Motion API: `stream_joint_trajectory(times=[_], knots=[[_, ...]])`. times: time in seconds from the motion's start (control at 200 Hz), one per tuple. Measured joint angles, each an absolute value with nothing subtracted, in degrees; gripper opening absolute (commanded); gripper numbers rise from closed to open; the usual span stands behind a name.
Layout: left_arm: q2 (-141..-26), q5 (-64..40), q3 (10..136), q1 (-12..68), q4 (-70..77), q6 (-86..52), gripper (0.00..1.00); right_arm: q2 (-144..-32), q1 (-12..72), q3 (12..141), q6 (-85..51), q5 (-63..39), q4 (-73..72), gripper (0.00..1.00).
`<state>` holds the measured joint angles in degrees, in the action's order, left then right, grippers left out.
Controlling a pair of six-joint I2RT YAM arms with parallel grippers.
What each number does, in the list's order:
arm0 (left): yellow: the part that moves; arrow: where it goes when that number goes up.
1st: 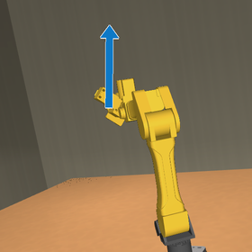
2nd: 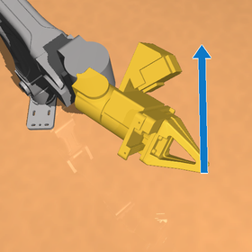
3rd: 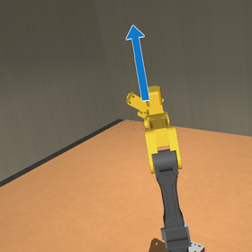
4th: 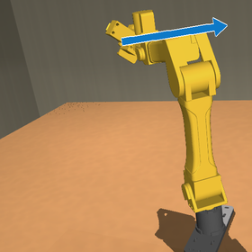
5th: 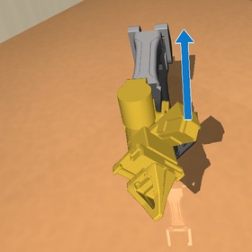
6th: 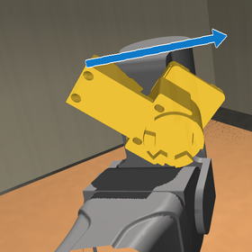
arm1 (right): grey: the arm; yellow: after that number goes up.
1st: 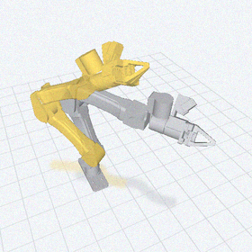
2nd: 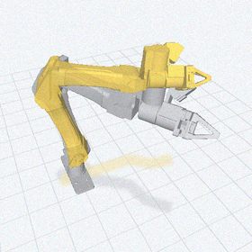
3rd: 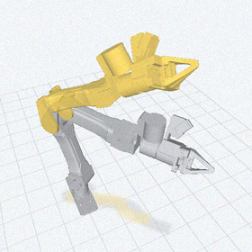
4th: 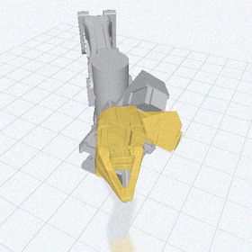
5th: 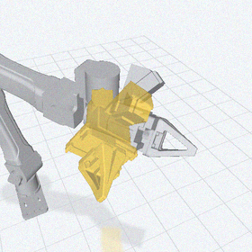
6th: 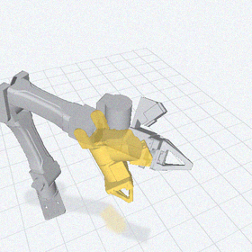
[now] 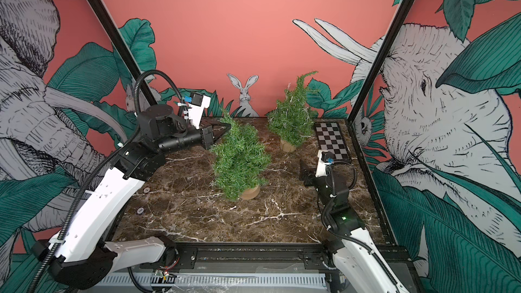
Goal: Wrap string light around the christmas tree
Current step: Place the christmas tree at the center of the board.
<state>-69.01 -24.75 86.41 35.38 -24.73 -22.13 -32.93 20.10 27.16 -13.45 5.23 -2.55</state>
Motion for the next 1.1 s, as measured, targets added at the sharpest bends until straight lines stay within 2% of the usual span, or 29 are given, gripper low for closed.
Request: stream_joint_trajectory(times=[0.425,1.01,1.1], knots=[[-74.5,-22.2,84.4,41.6,-20.3,-24.3,0.00,-32.8,20.1,30.6,-8.7,8.1,2.0,0.77],[-74.3,-20.9,81.8,42.3,-16.7,-17.8,0.00,-34.6,20.1,30.9,-7.0,6.9,1.5,0.78],[-73.0,-20.0,80.1,42.3,-15.9,-16.8,0.30,-34.4,20.1,30.9,-7.1,6.8,1.5,0.78]])
